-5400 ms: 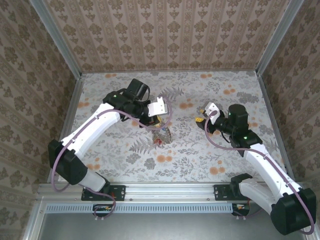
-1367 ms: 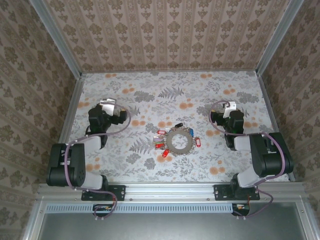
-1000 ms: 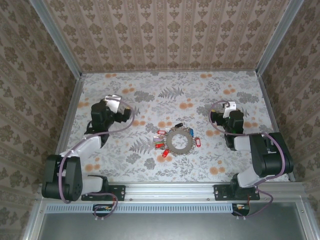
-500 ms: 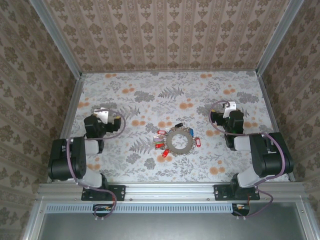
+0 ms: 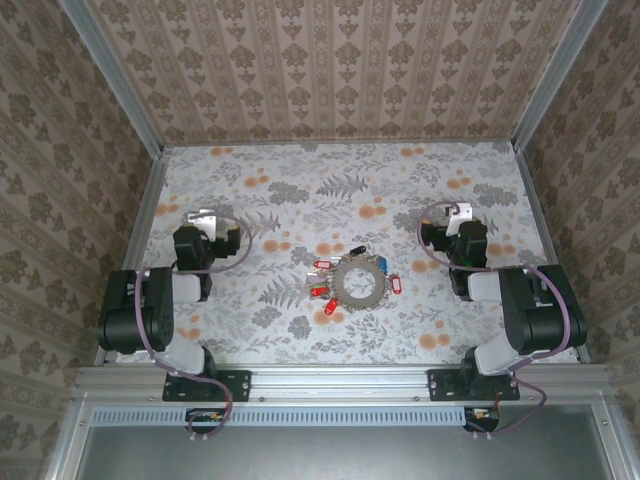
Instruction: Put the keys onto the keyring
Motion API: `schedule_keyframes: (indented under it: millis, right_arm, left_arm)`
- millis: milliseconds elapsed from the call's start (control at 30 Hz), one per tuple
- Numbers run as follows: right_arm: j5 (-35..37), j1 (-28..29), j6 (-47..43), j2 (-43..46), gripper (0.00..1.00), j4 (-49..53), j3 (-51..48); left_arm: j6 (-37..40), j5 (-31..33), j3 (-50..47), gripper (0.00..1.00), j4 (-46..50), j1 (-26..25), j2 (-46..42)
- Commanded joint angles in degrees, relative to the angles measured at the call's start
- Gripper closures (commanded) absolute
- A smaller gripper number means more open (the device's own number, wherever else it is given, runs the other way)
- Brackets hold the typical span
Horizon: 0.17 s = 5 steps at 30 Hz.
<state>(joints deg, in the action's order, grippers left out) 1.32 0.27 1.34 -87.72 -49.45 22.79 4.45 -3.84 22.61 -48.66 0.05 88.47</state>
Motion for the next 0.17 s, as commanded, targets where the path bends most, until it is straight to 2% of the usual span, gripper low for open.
schedule_keyframes:
  millis: [0, 133]
  right_arm:
    - [1.05, 0.36, 0.33, 0.0, 0.0, 0.78, 0.68]
    - [1.05, 0.39, 0.33, 0.17, 0.0, 0.67, 0.59]
  left_arm:
    - [-1.28, 1.3, 0.84, 0.0, 0.19, -0.05, -0.49]
    - [-1.31, 1.37, 0.77, 0.0, 0.23, -0.07, -0.49]
